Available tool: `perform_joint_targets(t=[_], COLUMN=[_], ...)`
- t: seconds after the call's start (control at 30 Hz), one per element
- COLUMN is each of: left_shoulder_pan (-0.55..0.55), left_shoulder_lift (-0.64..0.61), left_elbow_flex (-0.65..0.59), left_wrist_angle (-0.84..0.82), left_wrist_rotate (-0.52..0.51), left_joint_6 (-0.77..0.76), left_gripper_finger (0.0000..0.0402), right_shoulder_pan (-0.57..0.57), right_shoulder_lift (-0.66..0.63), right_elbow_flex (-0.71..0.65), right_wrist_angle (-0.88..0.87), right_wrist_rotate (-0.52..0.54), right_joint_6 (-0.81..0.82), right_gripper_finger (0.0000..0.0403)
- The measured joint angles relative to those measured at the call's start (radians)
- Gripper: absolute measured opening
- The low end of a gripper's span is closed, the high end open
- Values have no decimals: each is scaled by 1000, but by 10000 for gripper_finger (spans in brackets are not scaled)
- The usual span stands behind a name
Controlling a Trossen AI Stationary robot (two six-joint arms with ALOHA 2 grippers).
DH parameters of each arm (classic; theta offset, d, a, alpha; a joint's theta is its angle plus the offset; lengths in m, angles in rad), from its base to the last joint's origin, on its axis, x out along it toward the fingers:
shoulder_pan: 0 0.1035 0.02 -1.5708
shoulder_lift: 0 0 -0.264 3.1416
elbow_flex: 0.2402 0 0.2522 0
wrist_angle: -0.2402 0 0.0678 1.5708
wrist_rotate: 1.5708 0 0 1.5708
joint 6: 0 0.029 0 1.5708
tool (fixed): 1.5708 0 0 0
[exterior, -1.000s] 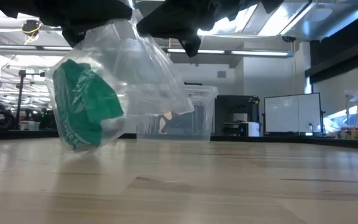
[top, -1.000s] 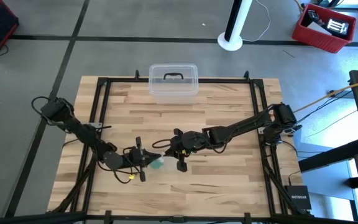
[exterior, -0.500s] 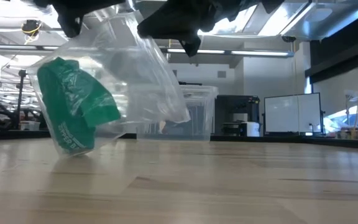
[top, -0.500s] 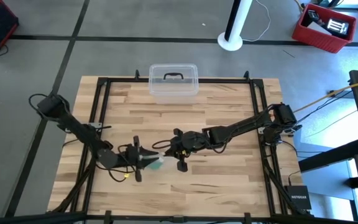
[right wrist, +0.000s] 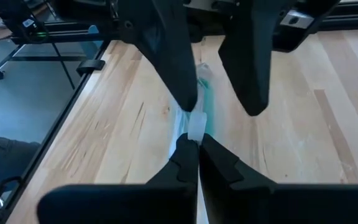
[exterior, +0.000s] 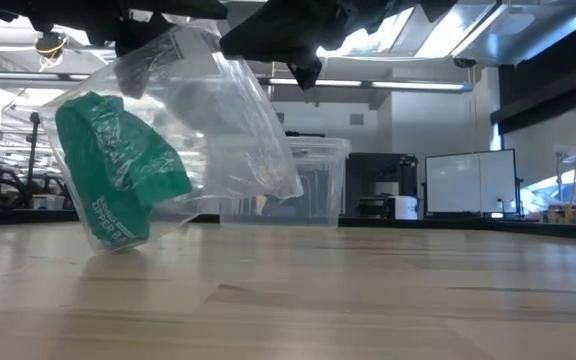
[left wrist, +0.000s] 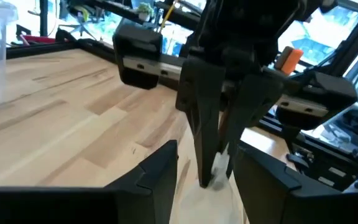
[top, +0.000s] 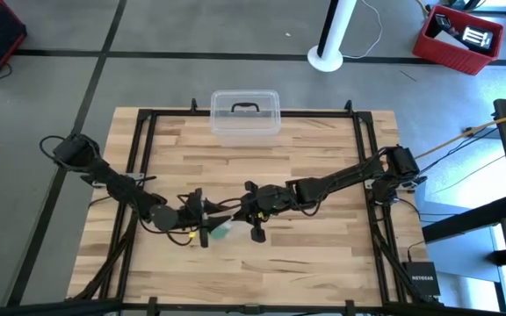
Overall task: Roll bandage
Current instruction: Close the transparent zip bag
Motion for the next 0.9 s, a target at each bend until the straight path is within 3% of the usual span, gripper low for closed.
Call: perform_joint_targets(t=[0.27, 0.53, 0.67, 0.9], left_shoulder_pan=[5, 5, 5, 5], left_shoulder_lift=[0, 0, 0, -2], left_elbow_flex=[0, 0, 0, 0], left_wrist_angle=[-16, -7, 18, 33], left_wrist_rotate=[-5, -10, -13, -27], left_joint_6=[16, 112, 192, 236], left_gripper_finger=[110, 12, 3, 1], right_shoulder_pan=[0, -1, -2, -20], right_shoulder_lift=[0, 0, -4, -138], right_elbow_flex=[0, 0, 0, 1], right_wrist_angle=[3, 5, -1, -229], right_wrist_rotate=[0, 1, 9, 31], right_joint_6=[0, 35, 75, 78], right_gripper_finger=[6, 19, 38, 72])
